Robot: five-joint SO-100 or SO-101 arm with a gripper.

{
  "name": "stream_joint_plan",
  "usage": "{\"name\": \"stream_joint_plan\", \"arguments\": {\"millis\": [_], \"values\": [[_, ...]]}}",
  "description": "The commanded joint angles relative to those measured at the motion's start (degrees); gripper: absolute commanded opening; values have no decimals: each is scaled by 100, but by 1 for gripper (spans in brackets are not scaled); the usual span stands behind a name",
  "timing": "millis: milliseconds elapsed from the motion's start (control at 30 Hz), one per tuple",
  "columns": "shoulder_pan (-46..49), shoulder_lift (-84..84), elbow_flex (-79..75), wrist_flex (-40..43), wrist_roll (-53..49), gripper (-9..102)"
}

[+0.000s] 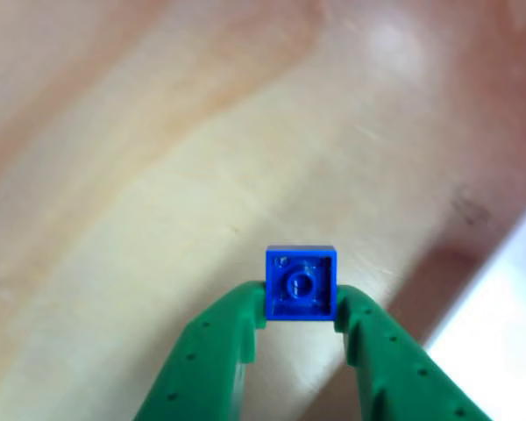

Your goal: Put all lego bricks in the bin.

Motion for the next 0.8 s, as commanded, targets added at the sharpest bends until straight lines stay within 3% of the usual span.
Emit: {"name": "stream_joint_plan", "arguments": {"millis": [0, 233, 333, 400, 467, 633, 667, 767], "values": [[1934, 343, 439, -940, -703, 0], [2522, 729, 958, -967, -1037, 0], [2364, 853, 1011, -976, -782, 25], [2039, 800, 721, -606, -483, 28], [1389, 624, 141, 132, -141, 28], [-1573, -606, -2065, 2514, 694, 23], [-2180, -923, -2224, 2698, 642, 23], [-3850, -2004, -1978, 2118, 738, 23]]}}
